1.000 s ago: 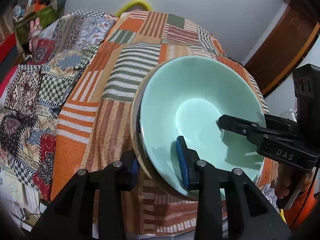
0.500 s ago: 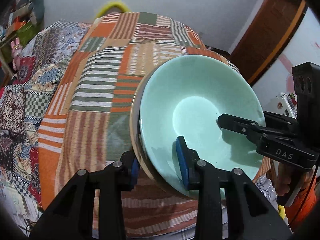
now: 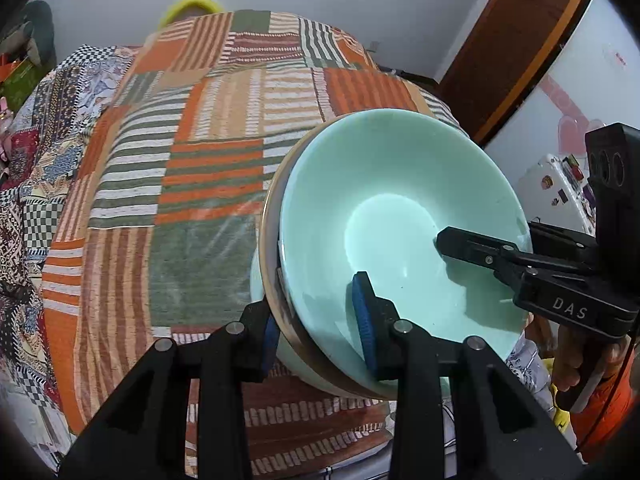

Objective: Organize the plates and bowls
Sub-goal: 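Lift the nested bowl stack with both tools and carry it over the plate stack, then lower the bowl stack onto the mint-green plate and open both tools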

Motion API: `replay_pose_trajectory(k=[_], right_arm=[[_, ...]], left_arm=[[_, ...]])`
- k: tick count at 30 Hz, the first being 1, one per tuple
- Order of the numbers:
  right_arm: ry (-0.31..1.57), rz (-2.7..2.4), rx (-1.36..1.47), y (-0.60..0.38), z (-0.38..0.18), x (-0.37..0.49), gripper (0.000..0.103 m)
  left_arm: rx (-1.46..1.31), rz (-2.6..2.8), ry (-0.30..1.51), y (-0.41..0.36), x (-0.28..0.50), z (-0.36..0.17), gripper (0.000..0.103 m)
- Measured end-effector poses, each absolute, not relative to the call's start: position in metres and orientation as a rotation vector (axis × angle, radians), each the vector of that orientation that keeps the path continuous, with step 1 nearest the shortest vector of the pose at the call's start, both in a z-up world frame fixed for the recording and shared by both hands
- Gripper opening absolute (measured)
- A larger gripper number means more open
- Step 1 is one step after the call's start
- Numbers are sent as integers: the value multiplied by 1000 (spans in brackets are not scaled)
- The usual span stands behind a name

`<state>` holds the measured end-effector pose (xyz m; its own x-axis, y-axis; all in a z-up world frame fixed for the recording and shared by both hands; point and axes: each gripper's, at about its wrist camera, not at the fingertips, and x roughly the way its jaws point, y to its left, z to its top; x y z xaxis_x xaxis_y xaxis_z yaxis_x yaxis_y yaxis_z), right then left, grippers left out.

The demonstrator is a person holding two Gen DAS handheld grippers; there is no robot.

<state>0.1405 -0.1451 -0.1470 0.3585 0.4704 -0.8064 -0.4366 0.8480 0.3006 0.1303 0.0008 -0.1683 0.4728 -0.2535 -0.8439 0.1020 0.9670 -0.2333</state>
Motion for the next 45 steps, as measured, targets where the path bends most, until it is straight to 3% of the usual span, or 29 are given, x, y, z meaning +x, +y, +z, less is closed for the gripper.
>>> replay_pose_trajectory(k=[19, 23, 26, 30, 36, 43, 45], right_arm=[[1145, 565, 78, -154, -177, 146, 29], [1155, 581, 105, -156, -181, 149, 33], [1125, 585, 119, -158, -175, 148, 39], [1088, 557, 63, -156, -164, 144, 40], [1002, 539, 55, -167, -138, 130, 42], [772, 537, 21, -174, -75, 97, 51], [712, 547, 24, -175, -59, 86, 52]], left_arm=[[-174, -246, 1140, -4, 144, -202, 34], [-200, -250, 1141, -1, 147, -205, 35], [-184, -221, 1112, 0, 146, -199, 42], [-147, -190, 1091, 1, 142, -192, 50], [-136, -148, 1012, 9, 123, -165, 50], [-59, -110, 749, -1, 83, -91, 51], [-46, -97, 667, -4, 69, -70, 56]])
